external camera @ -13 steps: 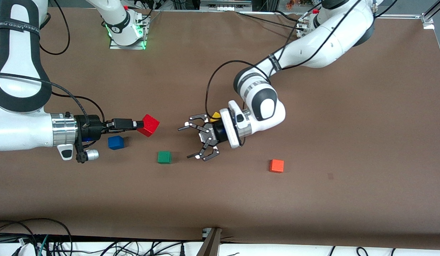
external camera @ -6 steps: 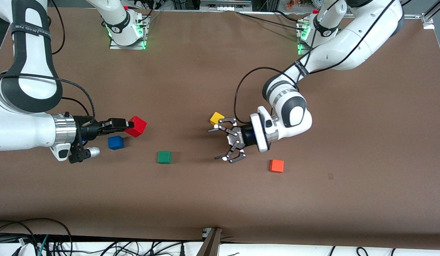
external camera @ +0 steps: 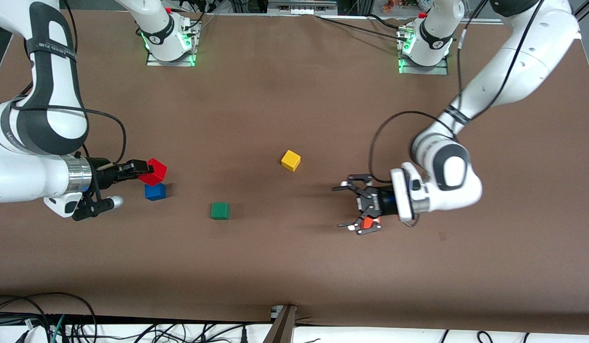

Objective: Pass red block to right arm, stack on blue
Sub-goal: 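Move the red cube above the blue cube while the left gripper withdraws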

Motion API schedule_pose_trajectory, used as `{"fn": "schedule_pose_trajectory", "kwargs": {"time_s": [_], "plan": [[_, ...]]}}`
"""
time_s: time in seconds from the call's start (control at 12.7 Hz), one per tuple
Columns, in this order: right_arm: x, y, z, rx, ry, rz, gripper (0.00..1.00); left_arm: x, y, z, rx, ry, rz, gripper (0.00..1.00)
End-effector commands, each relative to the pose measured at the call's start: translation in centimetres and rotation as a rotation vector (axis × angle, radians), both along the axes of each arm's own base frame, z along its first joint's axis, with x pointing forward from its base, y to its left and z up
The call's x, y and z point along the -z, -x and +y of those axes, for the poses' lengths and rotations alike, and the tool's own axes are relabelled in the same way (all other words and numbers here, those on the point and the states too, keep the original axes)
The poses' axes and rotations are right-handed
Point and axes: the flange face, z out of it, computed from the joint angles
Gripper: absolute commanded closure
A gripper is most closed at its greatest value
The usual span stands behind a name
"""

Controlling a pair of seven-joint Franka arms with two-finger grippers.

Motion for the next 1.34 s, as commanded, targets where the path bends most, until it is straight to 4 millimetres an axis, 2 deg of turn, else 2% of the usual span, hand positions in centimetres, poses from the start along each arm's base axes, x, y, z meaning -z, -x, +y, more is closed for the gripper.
{"fn": "schedule_pose_trajectory", "kwargs": {"time_s": [0.0, 0.24, 0.47, 0.55, 0.71, 0.87, 1.02, 1.1, 1.26], "plan": [[2.4, -0.2, -1.3, -0.048, 0.102, 0.024, 1.00, -1.9, -0.7, 8.9, 0.120, -0.168, 0.010, 0.00], [5.3, -0.6, -2.1, -0.069, 0.187, 0.050, 1.00, -2.7, -1.3, 18.1, 0.092, -0.227, -0.009, 0.00], [7.7, -1.1, -2.1, -0.086, 0.266, 0.051, 1.00, -4.3, -1.1, 24.0, 0.182, -0.351, -0.041, 0.00], [8.4, -1.1, -2.1, -0.088, 0.279, 0.055, 1.00, -4.0, -0.7, 27.4, 0.195, -0.405, -0.022, 0.00], [10.2, -1.3, -2.3, -0.094, 0.301, 0.069, 1.00, -4.8, -0.1, 32.3, 0.227, -0.530, -0.009, 0.00], [11.6, -1.7, -2.3, -0.101, 0.313, 0.056, 1.00, -5.7, 0.0, 34.4, 0.258, -0.635, -0.009, 0.00], [12.5, -1.7, -1.7, -0.087, 0.324, 0.059, 1.00, -5.2, 0.4, 36.7, 0.213, -0.709, 0.083, 0.00], [12.8, -1.8, -1.1, -0.086, 0.327, 0.054, 1.00, -6.6, 0.5, 37.6, 0.183, -0.764, 0.112, 0.00], [13.3, -1.8, 0.2, -0.082, 0.336, 0.046, 1.00, -10.5, 0.8, 39.2, 0.149, -0.921, 0.116, 0.00]]}}
